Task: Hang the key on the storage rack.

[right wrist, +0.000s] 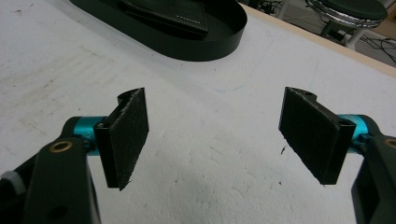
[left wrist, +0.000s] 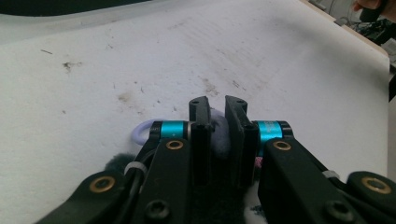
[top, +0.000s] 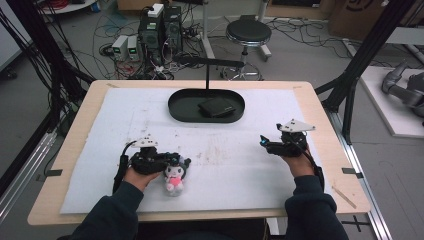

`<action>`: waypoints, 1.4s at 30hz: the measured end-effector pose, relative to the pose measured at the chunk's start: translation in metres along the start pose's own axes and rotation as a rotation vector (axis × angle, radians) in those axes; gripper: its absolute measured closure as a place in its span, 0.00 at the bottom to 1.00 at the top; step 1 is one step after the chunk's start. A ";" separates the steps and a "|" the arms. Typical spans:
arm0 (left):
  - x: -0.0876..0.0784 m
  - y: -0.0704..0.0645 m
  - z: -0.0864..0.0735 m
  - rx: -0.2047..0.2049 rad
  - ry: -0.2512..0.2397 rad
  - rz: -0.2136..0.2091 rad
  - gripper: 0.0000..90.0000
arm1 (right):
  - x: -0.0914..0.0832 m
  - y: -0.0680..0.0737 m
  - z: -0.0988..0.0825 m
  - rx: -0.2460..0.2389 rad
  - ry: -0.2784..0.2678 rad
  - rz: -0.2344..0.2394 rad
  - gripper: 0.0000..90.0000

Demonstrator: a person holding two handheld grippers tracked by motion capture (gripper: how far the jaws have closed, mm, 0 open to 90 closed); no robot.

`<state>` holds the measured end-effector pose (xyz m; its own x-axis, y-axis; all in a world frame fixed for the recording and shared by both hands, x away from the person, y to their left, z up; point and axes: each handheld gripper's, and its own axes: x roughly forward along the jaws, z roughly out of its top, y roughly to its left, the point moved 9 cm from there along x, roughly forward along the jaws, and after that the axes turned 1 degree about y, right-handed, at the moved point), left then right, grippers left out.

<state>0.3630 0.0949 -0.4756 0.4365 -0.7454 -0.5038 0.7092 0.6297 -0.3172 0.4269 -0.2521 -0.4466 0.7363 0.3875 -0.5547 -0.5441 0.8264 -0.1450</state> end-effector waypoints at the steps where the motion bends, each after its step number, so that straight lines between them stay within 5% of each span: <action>1: -0.001 0.001 0.000 -0.007 -0.001 -0.006 0.92 | 0.000 0.000 0.000 0.002 0.000 -0.001 0.27; 8: -0.021 0.023 0.022 -0.026 -0.088 0.025 0.94 | 0.000 0.000 0.000 0.007 -0.001 0.001 0.27; 15: -0.014 0.041 0.030 0.006 -0.047 0.017 0.94 | -0.001 0.000 0.001 0.014 -0.010 0.000 0.27; 20: 0.000 0.040 0.037 0.023 -0.037 0.024 0.87 | -0.001 -0.003 0.002 0.024 -0.018 -0.005 0.27; 21: 0.003 0.040 0.037 0.010 -0.038 0.055 0.87 | -0.001 -0.002 0.001 0.025 -0.015 -0.001 0.27; 22: 0.006 0.042 0.036 0.009 -0.020 0.101 0.59 | 0.000 -0.002 0.001 0.025 -0.011 0.001 0.27; 23: 0.007 0.043 0.034 0.018 -0.003 0.157 0.59 | 0.000 -0.002 0.001 0.025 -0.011 0.001 0.27; 25: 0.002 0.044 0.034 0.022 -0.019 0.264 0.36 | 0.002 0.000 0.001 0.018 -0.010 0.007 0.27; 26: -0.006 0.043 0.033 0.036 -0.035 0.351 0.31 | 0.001 0.000 0.001 0.017 -0.009 0.007 0.27; 31: -0.022 0.037 0.029 0.051 -0.049 0.444 0.29 | 0.000 0.000 0.001 0.020 -0.011 0.006 0.27; 36: -0.043 0.039 0.019 0.013 -0.039 0.554 0.29 | 0.000 0.000 0.001 0.023 -0.010 0.009 0.27; 38: -0.046 0.040 0.009 -0.009 -0.012 0.567 0.29 | 0.000 0.000 0.001 0.024 -0.010 0.008 0.27; 42: -0.044 0.037 -0.002 -0.067 -0.006 0.515 0.29 | 0.001 0.000 0.001 0.023 -0.005 0.008 0.27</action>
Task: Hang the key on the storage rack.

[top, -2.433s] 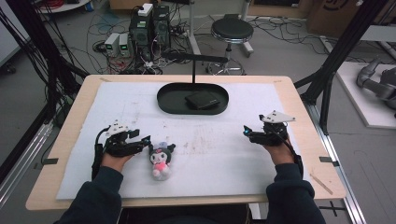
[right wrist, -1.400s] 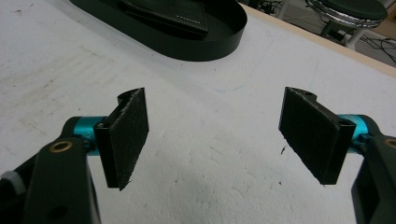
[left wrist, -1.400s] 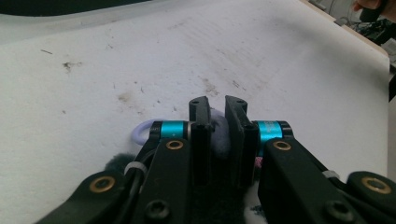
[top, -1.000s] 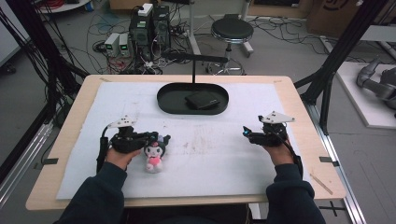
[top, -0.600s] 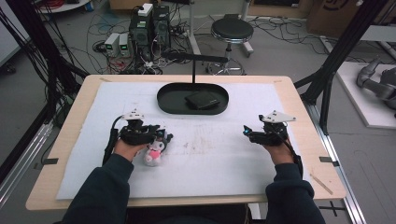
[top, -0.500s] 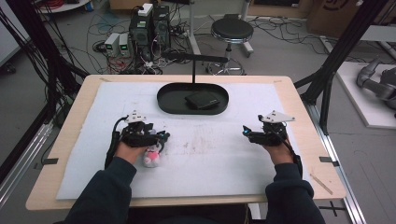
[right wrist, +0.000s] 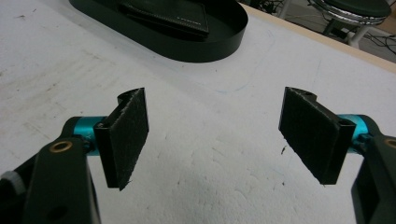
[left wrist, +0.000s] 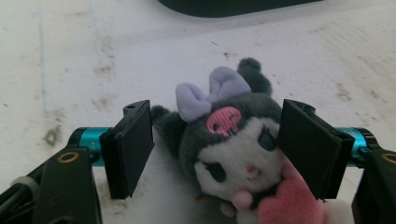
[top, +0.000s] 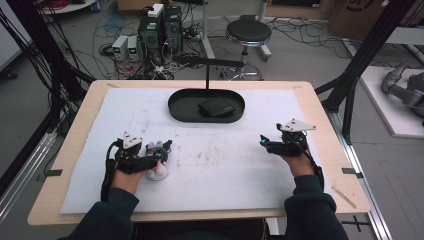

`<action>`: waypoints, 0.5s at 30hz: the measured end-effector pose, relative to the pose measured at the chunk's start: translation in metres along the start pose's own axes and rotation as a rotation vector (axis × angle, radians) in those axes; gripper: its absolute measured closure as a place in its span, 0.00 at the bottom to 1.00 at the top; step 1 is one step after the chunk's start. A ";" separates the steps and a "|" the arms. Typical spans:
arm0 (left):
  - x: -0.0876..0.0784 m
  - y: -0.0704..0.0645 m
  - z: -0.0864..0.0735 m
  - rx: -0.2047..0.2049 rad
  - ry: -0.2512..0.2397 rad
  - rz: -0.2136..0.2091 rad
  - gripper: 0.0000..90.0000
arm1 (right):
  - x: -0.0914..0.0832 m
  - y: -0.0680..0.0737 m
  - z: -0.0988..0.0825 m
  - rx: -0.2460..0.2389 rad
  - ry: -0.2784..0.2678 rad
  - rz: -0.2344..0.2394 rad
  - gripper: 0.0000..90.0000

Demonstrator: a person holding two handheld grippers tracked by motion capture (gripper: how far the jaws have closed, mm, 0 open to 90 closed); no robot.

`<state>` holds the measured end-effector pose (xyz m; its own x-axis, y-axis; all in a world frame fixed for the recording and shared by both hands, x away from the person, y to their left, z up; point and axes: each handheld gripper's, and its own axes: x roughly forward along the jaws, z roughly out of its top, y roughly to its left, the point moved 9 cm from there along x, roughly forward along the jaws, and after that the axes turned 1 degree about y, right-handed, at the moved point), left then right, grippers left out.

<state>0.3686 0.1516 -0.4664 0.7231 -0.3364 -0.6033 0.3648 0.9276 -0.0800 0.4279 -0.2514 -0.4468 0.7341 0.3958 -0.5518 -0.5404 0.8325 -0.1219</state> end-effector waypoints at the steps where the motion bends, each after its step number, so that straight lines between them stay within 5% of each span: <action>1: 0.001 -0.001 -0.001 -0.003 0.004 -0.005 0.29 | 0.000 0.000 0.000 -0.002 0.002 0.002 0.27; 4: 0.010 -0.010 -0.009 -0.026 0.054 -0.064 0.29 | 0.000 0.001 0.000 -0.003 0.002 0.003 0.27; 11: 0.023 -0.011 -0.017 0.005 0.091 -0.052 0.28 | 0.000 0.001 -0.001 0.000 0.007 0.005 0.27; 15: 0.023 -0.009 -0.015 0.023 0.112 -0.092 0.34 | 0.001 0.001 -0.002 -0.003 0.010 0.006 0.27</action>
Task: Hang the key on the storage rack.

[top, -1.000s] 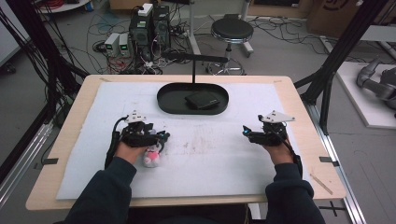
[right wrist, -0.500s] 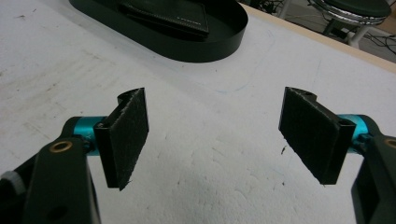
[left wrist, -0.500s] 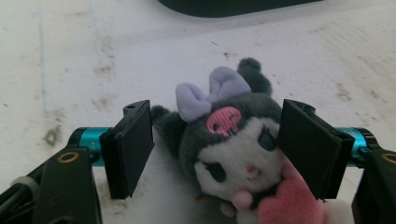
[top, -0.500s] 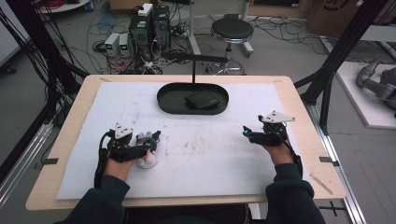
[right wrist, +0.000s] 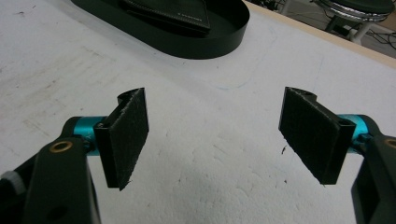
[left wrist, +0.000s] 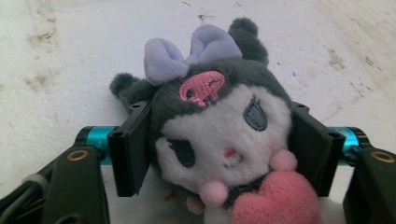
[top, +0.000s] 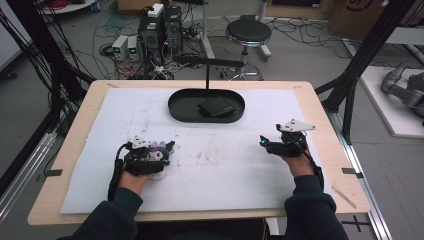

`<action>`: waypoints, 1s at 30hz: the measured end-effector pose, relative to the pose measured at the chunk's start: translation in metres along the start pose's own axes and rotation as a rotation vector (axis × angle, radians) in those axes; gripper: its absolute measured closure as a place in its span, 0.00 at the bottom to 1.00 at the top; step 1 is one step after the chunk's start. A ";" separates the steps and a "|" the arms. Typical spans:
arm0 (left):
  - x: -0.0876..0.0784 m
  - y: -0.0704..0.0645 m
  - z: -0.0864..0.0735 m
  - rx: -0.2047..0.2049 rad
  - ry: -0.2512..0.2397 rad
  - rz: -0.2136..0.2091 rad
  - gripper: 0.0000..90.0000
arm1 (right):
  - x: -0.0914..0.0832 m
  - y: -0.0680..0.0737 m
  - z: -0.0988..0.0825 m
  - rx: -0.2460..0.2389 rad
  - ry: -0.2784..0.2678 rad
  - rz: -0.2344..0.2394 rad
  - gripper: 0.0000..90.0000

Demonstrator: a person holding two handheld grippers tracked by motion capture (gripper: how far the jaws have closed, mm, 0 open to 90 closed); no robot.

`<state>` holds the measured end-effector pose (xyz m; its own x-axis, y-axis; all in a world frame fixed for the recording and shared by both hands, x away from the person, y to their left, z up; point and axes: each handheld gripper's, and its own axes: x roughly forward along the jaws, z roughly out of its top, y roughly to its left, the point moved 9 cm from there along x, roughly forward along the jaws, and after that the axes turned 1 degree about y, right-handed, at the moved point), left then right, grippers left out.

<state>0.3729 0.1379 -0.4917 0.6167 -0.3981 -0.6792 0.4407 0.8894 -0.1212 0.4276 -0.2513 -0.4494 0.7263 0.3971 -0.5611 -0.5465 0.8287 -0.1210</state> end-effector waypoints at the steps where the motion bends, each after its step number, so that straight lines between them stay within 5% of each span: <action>1: 0.000 0.001 0.001 -0.002 0.005 -0.014 0.35 | 0.000 0.000 0.000 -0.001 0.002 0.003 0.27; 9: 0.002 -0.001 -0.003 0.022 -0.006 0.015 0.32 | 0.000 0.000 0.000 0.003 0.001 0.002 0.27; 16: -0.004 0.006 0.007 0.002 -0.014 -0.029 0.41 | 0.000 0.000 0.000 0.007 -0.002 0.004 0.27; 23: -0.018 0.016 0.048 0.013 -0.104 -0.062 0.42 | -0.002 -0.001 0.001 0.019 -0.013 0.010 0.27; 30: -0.036 0.021 0.114 0.050 -0.218 -0.121 0.42 | -0.002 -0.001 0.003 0.032 -0.028 0.023 0.27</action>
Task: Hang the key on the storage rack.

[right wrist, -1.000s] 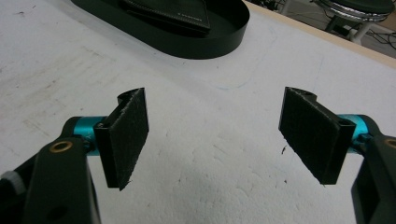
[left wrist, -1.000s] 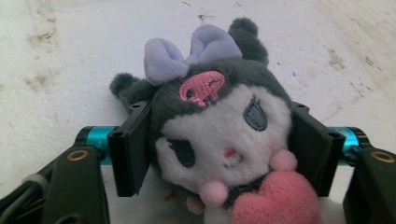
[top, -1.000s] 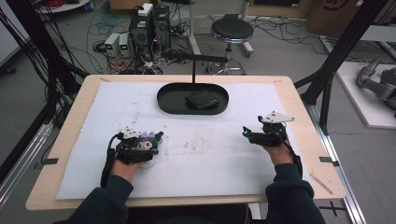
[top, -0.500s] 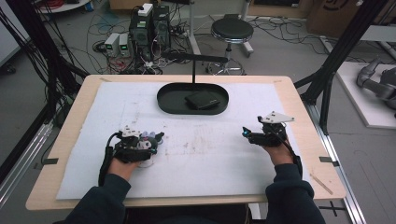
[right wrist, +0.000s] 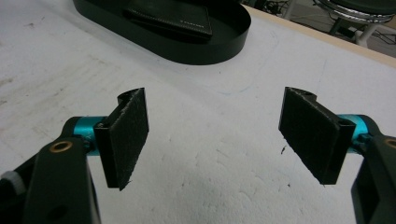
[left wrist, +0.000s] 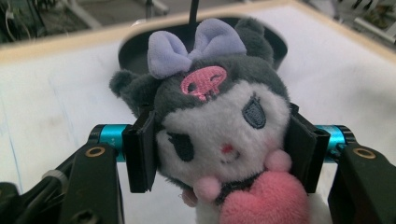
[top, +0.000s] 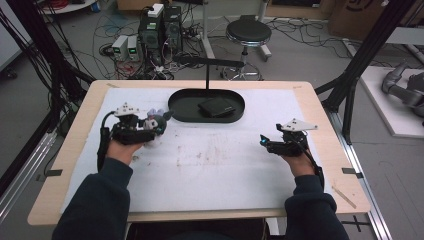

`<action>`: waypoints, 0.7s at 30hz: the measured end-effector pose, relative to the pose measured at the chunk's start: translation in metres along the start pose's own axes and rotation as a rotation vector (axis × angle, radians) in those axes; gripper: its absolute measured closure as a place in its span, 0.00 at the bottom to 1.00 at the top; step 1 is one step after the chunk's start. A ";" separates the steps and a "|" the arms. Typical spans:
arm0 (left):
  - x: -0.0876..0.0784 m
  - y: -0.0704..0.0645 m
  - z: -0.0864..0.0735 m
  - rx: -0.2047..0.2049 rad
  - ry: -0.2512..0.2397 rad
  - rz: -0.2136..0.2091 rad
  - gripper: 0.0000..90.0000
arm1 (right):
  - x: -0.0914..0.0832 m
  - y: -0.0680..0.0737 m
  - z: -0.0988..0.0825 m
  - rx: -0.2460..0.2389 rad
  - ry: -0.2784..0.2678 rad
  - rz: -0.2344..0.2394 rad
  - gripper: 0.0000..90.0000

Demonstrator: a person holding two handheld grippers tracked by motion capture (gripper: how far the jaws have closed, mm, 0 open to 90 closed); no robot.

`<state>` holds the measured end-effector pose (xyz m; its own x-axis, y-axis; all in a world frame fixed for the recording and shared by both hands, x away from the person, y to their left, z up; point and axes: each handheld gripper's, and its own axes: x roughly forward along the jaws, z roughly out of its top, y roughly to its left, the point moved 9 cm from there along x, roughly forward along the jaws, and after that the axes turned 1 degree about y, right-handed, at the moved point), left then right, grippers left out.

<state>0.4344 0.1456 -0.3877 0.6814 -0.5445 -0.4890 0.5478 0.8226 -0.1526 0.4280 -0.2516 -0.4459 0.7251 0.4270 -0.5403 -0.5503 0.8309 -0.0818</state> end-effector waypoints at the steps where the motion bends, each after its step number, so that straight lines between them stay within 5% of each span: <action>1: 0.000 0.002 0.012 0.004 -0.017 -0.009 0.42 | 0.000 -0.001 0.001 0.000 -0.004 -0.001 0.27; 9: 0.010 0.010 0.070 0.032 -0.078 -0.060 0.42 | -0.004 -0.004 0.005 0.040 -0.039 0.019 0.27; 14: 0.021 0.015 0.091 0.018 -0.096 -0.089 0.42 | -0.006 -0.008 0.006 0.056 -0.054 0.022 0.27; 21: 0.042 0.029 0.109 -0.023 -0.105 -0.069 0.42 | -0.008 -0.009 0.007 0.061 -0.061 0.026 0.27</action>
<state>0.5321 0.1290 -0.3195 0.6899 -0.6135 -0.3843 0.5852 0.7851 -0.2029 0.4300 -0.2597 -0.4355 0.7359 0.4680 -0.4894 -0.5443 0.8387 -0.0164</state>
